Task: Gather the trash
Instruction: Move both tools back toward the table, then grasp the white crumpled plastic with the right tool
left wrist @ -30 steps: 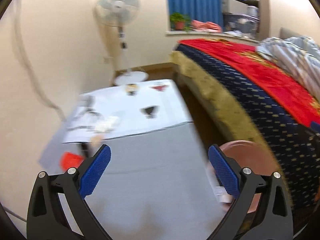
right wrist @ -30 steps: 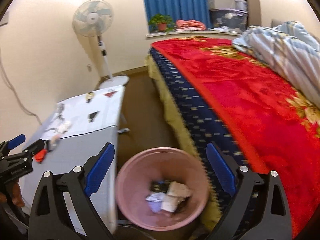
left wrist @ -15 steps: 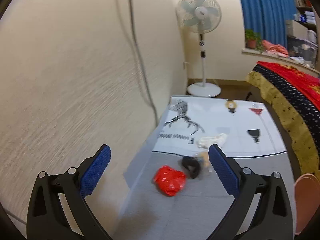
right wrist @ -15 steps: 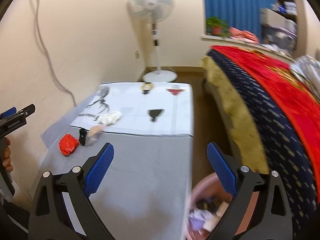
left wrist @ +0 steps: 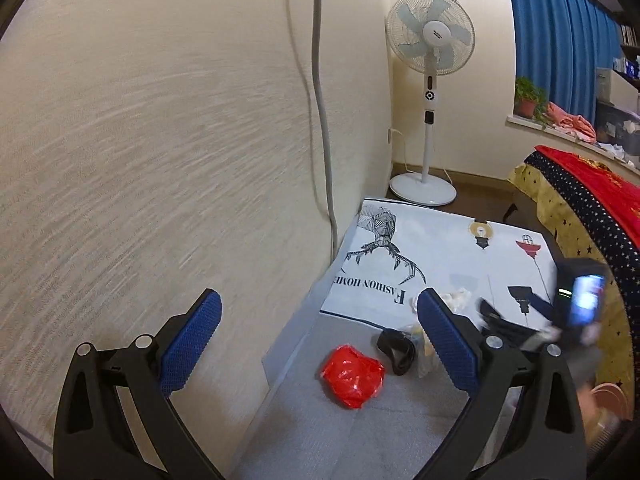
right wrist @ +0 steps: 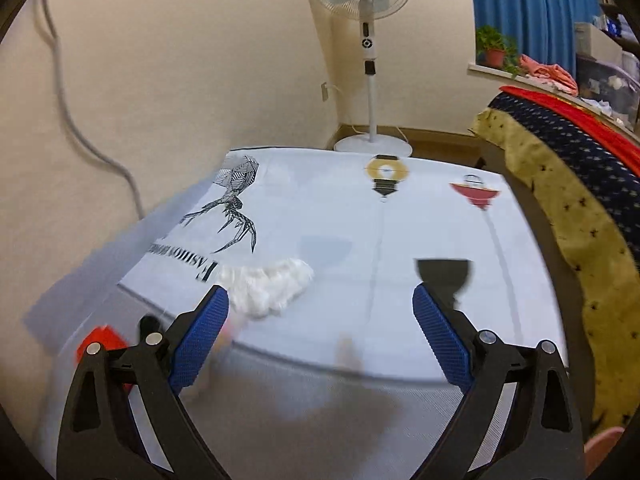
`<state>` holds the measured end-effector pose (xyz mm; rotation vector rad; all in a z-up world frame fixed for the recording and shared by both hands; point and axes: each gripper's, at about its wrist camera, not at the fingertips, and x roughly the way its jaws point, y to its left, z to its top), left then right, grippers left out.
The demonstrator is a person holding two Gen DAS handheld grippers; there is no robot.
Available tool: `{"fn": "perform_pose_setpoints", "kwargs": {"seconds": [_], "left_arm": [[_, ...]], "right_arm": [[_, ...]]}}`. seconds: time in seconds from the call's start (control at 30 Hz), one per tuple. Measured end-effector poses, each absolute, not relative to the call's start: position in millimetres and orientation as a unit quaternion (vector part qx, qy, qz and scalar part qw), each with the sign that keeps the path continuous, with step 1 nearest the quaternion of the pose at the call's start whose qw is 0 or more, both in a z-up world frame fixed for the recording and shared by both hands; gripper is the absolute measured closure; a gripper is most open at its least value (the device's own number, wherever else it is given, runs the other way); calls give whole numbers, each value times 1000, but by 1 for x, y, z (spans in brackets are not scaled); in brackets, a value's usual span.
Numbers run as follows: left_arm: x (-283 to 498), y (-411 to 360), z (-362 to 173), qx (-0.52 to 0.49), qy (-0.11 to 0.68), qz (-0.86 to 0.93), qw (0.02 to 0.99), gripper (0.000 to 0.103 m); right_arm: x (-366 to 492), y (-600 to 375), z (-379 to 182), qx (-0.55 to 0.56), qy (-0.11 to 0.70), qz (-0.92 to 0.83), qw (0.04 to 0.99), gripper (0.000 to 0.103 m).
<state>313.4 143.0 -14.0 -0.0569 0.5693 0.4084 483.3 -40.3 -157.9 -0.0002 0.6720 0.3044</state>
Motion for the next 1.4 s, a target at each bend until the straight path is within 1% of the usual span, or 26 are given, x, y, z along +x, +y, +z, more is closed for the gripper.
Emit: {"fn": "perform_pose_setpoints", "kwargs": {"seconds": [0.17,0.3,0.4,0.43,0.47,0.5,0.53,0.57,0.63,0.73,0.9,1.03,1.23,1.4], "left_arm": [[314,150,-16,-20,278,217,935,8],[315,153,-18,-26,282,214,935,8],[315,154,-19,-27,281,215,935,8],[316,154,-19,-28,281,215,935,8],[317,154,-19,-27,280,215,935,8],[316,154,-19,-28,281,216,935,8],[316,154,-19,-28,281,216,935,8],[316,155,-19,-28,281,216,935,8],[316,154,-18,-27,278,218,935,8],[315,154,-18,-27,274,221,935,8],[314,153,-16,-30,268,227,936,8],[314,152,-16,-38,259,223,939,8],[312,139,-11,-56,238,208,947,8],[313,116,-12,-72,240,183,951,8]], "right_arm": [[515,-16,-184,-9,345,162,924,12],[531,-5,-190,-7,360,176,916,12],[541,6,-194,-26,372,178,911,12],[543,8,-196,-30,379,183,907,15],[544,12,-198,-37,387,188,902,22],[545,14,-199,-42,392,193,899,40],[545,17,-201,-47,401,202,892,51],[544,18,-202,-48,403,207,890,55],[538,18,-198,-50,387,206,898,85],[530,14,-194,-49,370,202,906,88],[513,-3,-172,-30,349,191,917,89],[482,-31,-124,-23,324,191,926,89],[403,-92,-49,-47,297,173,938,89],[333,-151,-20,-52,296,128,945,89]]}}
